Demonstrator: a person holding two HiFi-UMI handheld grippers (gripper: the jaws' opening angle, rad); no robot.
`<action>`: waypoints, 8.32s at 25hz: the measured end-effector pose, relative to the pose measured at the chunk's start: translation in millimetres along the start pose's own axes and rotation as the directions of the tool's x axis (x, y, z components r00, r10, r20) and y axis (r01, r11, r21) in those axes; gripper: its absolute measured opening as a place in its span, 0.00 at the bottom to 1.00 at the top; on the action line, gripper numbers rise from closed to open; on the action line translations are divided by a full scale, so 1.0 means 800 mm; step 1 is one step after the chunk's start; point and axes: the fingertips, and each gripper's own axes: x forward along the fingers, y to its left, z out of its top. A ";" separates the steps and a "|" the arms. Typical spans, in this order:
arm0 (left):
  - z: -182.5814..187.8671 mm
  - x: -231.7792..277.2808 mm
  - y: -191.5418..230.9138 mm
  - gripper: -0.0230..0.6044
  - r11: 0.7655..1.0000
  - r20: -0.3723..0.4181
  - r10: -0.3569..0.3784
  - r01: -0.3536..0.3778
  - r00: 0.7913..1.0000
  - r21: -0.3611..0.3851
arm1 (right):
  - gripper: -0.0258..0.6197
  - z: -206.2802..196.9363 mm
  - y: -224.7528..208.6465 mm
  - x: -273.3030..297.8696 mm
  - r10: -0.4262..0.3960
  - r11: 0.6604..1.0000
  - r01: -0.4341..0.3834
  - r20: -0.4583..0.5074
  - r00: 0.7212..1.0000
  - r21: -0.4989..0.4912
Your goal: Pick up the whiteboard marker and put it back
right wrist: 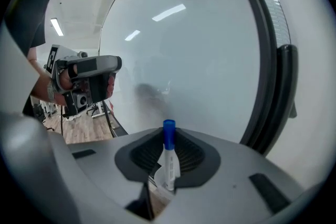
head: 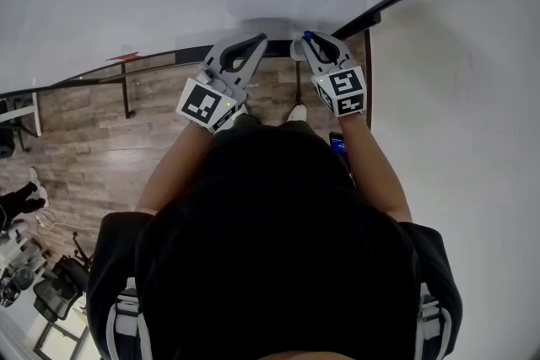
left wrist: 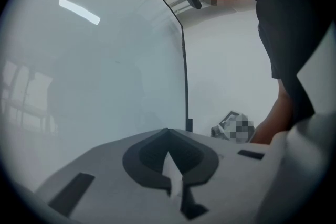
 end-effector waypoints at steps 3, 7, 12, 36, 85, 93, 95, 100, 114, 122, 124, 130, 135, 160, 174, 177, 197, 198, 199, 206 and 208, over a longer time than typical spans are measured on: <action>0.003 0.000 -0.008 0.04 1.000 0.005 0.001 -0.001 1.000 0.026 | 0.14 0.007 0.000 -0.014 0.003 1.000 -0.004 0.035 0.999 0.028; 0.001 0.001 -0.005 0.04 1.000 -0.016 -0.005 0.005 1.000 0.025 | 0.14 0.031 0.003 -0.023 0.020 0.998 -0.024 0.081 0.997 0.053; 0.008 0.002 0.000 0.04 1.000 -0.035 0.010 -0.009 0.999 0.006 | 0.14 0.067 0.006 -0.037 0.033 0.997 -0.043 0.144 0.989 0.069; 0.067 0.017 -0.021 0.04 0.992 -0.017 -0.126 0.126 0.992 -0.009 | 0.14 0.181 0.021 -0.124 0.128 0.985 -0.158 0.309 0.943 0.076; 0.037 0.018 -0.022 0.04 0.992 -0.012 -0.117 0.118 0.993 0.034 | 0.14 0.131 0.021 -0.074 0.127 0.990 -0.139 0.232 0.964 0.034; 0.022 0.019 -0.013 0.04 0.994 -0.023 -0.109 0.109 0.994 0.012 | 0.14 0.097 0.008 -0.037 0.092 0.994 -0.101 0.173 0.981 0.041; 0.017 0.016 -0.013 0.04 0.994 -0.026 -0.110 0.110 0.994 0.005 | 0.14 0.083 0.011 -0.028 0.093 0.995 -0.098 0.149 0.984 0.030; 0.017 0.021 -0.013 0.04 0.993 -0.001 -0.111 0.111 0.994 0.028 | 0.14 0.056 0.008 -0.006 0.090 0.995 -0.093 0.090 0.992 0.030; 0.017 0.015 -0.012 0.04 0.995 0.029 -0.102 0.102 0.994 0.016 | 0.14 -0.003 0.006 0.035 0.087 0.996 -0.087 -0.010 0.996 0.014; 0.019 0.010 -0.006 0.04 0.997 0.022 -0.072 0.071 0.997 0.018 | 0.14 -0.031 0.003 0.047 0.095 0.995 -0.094 -0.056 0.994 0.027; 0.016 0.008 -0.004 0.04 0.998 0.017 -0.068 0.068 0.998 0.015 | 0.14 -0.036 0.005 0.050 0.097 0.995 -0.096 -0.066 0.993 0.027; 0.017 -0.002 -0.002 0.04 0.999 0.017 -0.054 0.054 0.998 0.008 | 0.14 -0.049 0.010 0.059 0.102 0.995 -0.102 -0.102 0.989 0.014; 0.016 -0.003 -0.001 0.04 0.999 0.007 -0.046 0.046 0.999 0.012 | 0.14 -0.067 0.010 0.072 0.110 0.994 -0.110 -0.152 0.982 0.008; 0.016 -0.011 -0.006 0.04 0.999 0.000 -0.032 0.032 0.999 0.006 | 0.17 -0.075 0.009 0.080 0.106 0.994 -0.108 -0.157 0.982 0.000; 0.027 0.000 -0.001 0.04 0.999 -0.009 -0.026 0.026 1.000 0.018 | 0.08 0.058 0.011 -0.020 0.096 0.993 -0.103 0.122 0.988 0.054; 0.032 0.004 -0.005 0.04 0.999 0.010 -0.044 0.044 0.999 0.021 | 0.04 0.088 0.015 -0.042 0.073 0.997 -0.077 0.184 0.980 0.016; 0.066 0.023 -0.034 0.04 0.992 0.037 -0.120 0.118 0.992 0.041 | 0.04 0.172 0.034 -0.129 0.052 0.998 -0.065 0.400 0.915 0.019; 0.066 0.023 -0.034 0.04 0.992 0.037 -0.120 0.119 0.992 0.041 | 0.04 0.171 0.035 -0.129 0.052 0.998 -0.065 0.400 0.915 0.020; 0.066 0.023 -0.034 0.04 0.992 0.037 -0.121 0.120 0.992 0.041 | 0.04 0.170 0.035 -0.129 0.053 0.998 -0.065 0.400 0.915 0.018; 0.069 0.024 -0.035 0.04 0.992 0.040 -0.124 0.122 0.991 0.044 | 0.04 0.174 0.037 -0.129 0.053 0.998 -0.059 0.401 0.914 0.004; 0.069 0.023 -0.036 0.04 0.992 0.042 -0.123 0.121 0.992 0.042 | 0.04 0.175 0.039 -0.132 0.052 0.998 -0.056 0.405 0.913 -0.003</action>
